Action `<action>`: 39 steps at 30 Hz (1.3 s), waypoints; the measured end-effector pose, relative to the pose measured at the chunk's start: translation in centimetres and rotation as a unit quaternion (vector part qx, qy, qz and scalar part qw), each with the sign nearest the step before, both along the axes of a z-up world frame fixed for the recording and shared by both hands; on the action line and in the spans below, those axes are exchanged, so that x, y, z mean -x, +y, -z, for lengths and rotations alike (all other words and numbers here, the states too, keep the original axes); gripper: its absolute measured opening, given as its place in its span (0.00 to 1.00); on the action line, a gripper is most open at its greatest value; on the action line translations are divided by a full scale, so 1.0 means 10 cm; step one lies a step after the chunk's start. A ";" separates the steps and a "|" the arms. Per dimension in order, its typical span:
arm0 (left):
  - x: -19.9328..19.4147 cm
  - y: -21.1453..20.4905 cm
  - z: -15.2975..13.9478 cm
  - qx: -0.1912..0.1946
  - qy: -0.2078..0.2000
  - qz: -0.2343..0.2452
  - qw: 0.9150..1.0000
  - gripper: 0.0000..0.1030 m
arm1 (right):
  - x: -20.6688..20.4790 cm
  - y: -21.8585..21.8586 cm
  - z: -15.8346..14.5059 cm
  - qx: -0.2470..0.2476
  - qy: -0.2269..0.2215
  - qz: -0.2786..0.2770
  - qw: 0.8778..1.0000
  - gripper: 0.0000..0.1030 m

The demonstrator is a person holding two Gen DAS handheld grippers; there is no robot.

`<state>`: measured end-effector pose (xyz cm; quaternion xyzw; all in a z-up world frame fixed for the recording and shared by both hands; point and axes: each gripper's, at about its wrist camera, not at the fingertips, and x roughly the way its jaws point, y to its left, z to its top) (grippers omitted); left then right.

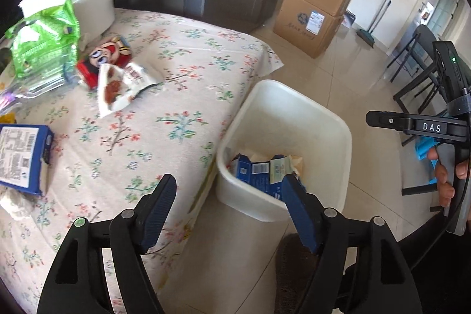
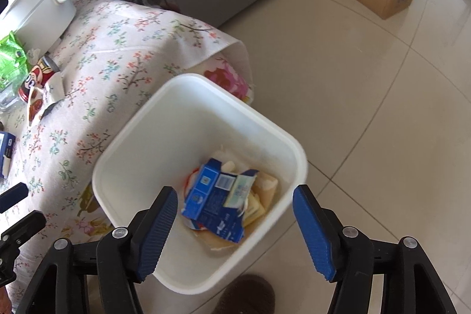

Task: Collect trash
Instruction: 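Open the left tool to drop the carton into the bin, then return to the table, then grasp and lift the blue box with the left tool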

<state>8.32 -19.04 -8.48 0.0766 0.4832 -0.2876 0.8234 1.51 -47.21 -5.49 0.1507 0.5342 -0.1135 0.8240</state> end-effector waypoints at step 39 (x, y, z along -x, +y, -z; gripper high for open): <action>-1.22 3.08 0.36 0.197 0.079 -0.346 0.914 0.74 | -1.86 2.72 0.29 0.038 -0.003 -0.175 0.984 0.77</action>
